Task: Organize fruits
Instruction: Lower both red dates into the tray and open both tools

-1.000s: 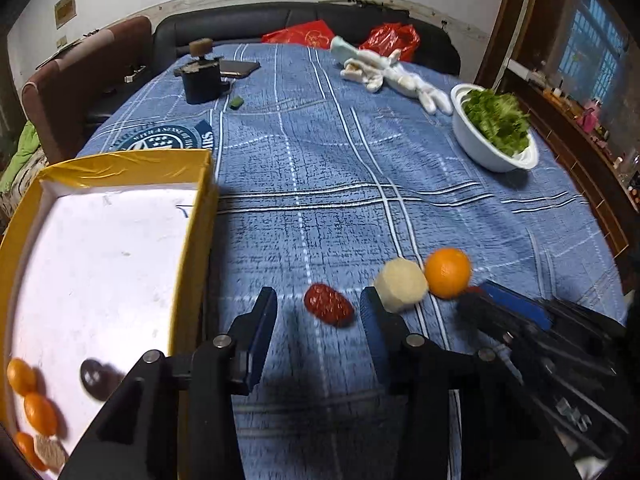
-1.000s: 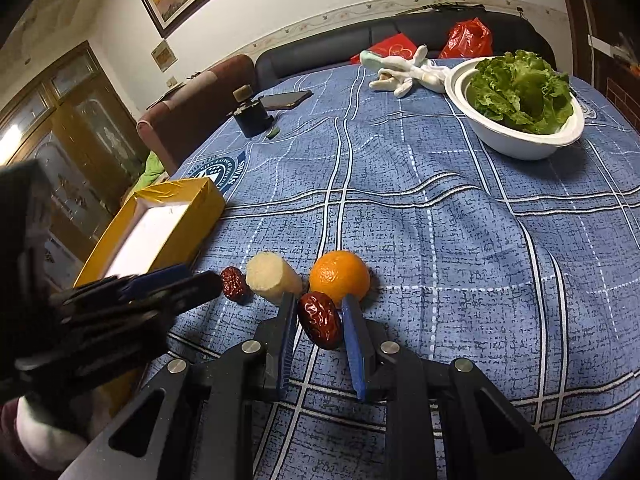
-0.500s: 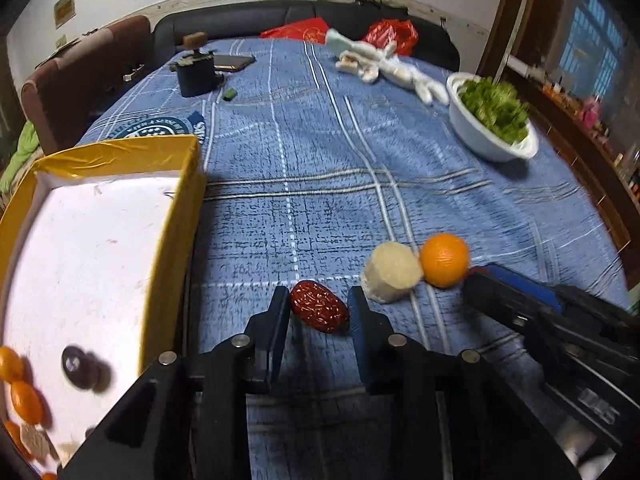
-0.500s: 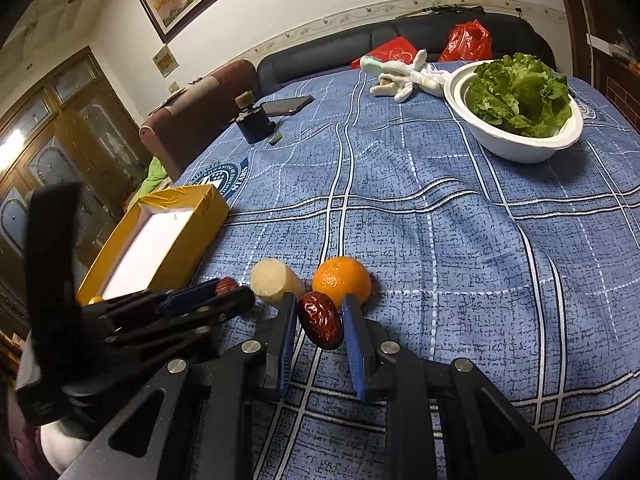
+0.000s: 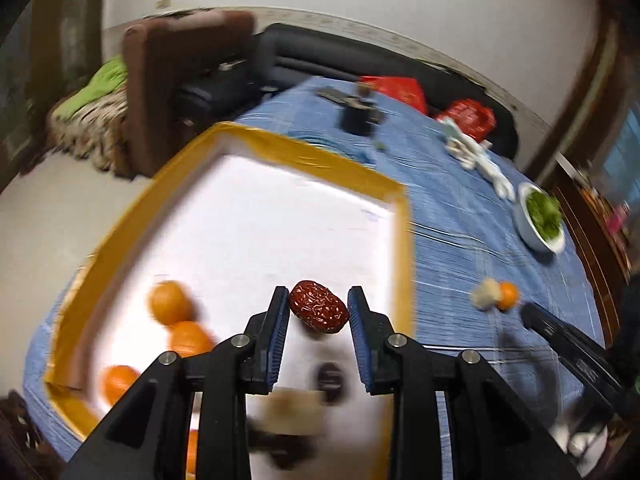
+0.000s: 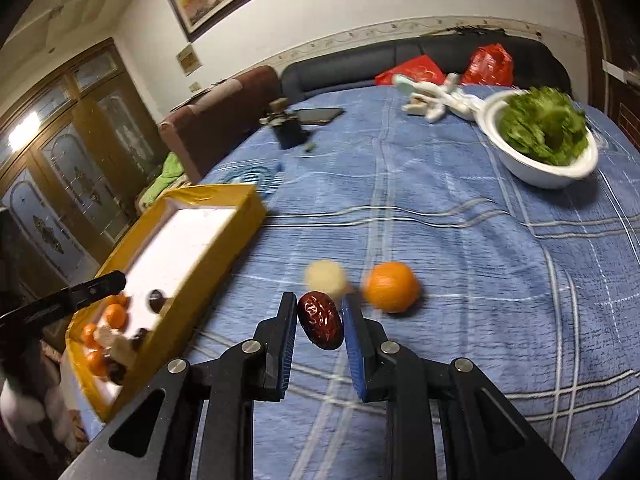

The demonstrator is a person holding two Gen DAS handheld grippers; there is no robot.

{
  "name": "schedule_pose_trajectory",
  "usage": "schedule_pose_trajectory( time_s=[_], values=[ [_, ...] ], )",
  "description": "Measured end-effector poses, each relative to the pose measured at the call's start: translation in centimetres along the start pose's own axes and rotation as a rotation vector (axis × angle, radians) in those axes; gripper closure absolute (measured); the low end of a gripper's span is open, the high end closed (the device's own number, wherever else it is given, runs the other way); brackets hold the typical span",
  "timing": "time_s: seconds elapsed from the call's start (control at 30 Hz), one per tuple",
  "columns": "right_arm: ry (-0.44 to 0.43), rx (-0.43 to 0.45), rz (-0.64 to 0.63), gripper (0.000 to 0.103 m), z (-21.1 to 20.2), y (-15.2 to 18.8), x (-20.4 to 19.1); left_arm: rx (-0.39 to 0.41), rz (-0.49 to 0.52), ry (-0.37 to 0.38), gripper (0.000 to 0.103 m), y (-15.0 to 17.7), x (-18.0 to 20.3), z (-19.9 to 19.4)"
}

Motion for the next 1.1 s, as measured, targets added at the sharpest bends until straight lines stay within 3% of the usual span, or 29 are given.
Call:
schedule_pose_trajectory(
  time_s=[0.13,0.3,0.47,0.5,0.67,0.77,1.0,1.1],
  values=[
    [-0.113,-0.045,-0.031,0.077,0.4,0.1,-5.9,-0.011,-0.037,-0.036,0.074,-0.5,-3.4,0.9],
    [-0.239,-0.140,-0.040,0.076,2.8,1.3,-12.2,-0.054,-0.082,-0.029,0.074,-0.2,-5.4,2.5],
    [-0.237,-0.200,-0.071,0.076,6.1,2.6,-15.3,-0.056,-0.112,-0.010,0.071,0.1,-6.2,2.5],
    [-0.232,-0.210,-0.073,0.076,6.5,2.9,-15.7,-0.052,-0.125,0.003,0.067,0.1,-6.4,2.3],
    [-0.203,-0.235,-0.089,0.073,8.3,3.9,-16.3,0.005,-0.149,0.012,0.029,-0.5,-6.6,0.4],
    [-0.204,-0.222,-0.069,0.052,8.3,3.7,-16.0,0.037,-0.168,0.035,0.028,-0.8,-6.6,-1.3],
    [-0.182,-0.185,-0.059,0.052,6.1,2.8,-14.4,0.077,-0.188,0.039,0.015,-0.6,-4.9,-4.0],
    [-0.147,-0.153,-0.050,0.052,4.5,2.3,-12.8,0.074,-0.191,0.110,0.014,-0.2,-3.2,-4.5]
  ],
)
Point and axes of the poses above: each gripper's, at about its wrist camera, not at the fingertips, and z roughly the way its jaws point, x to its right, y to its underside, the point moved 5 cm from there along z, roughly the way its jaws point, and after that the axes turned 14 degrees about x, right-handed, at the moved point
